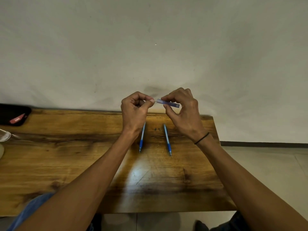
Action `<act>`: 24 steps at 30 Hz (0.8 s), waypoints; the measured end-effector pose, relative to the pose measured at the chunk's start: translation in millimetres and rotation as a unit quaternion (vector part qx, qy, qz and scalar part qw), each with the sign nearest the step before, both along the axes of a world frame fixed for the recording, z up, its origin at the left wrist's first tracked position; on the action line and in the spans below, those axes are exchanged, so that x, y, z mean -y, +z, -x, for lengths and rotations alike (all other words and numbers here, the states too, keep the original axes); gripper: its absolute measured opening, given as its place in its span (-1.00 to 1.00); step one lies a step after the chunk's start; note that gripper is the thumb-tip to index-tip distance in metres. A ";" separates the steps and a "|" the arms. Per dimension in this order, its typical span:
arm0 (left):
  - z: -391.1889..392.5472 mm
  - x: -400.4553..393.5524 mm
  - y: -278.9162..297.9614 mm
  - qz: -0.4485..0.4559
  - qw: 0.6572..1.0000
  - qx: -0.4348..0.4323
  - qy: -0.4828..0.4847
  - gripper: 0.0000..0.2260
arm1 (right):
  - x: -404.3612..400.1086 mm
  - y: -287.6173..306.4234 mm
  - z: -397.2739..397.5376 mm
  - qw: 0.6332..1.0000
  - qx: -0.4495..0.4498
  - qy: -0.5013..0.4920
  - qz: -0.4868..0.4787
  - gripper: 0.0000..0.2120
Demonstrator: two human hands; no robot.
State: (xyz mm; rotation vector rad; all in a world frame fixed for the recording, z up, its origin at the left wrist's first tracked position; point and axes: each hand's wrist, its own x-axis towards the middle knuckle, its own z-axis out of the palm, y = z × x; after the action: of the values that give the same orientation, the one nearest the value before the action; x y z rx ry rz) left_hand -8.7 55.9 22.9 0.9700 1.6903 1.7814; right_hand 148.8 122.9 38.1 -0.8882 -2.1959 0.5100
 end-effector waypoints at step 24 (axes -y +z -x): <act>6.3 6.2 -1.5 -0.042 0.812 0.582 -0.010 -0.96 | 7.1 -8.3 0.7 0.996 -0.034 -0.028 0.080 -0.86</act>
State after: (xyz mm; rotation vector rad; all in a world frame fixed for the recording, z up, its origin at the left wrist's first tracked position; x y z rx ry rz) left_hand -14.9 49.8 21.3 -0.1756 0.7753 1.7995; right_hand 148.2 115.8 29.8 -0.9987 -2.0854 0.6856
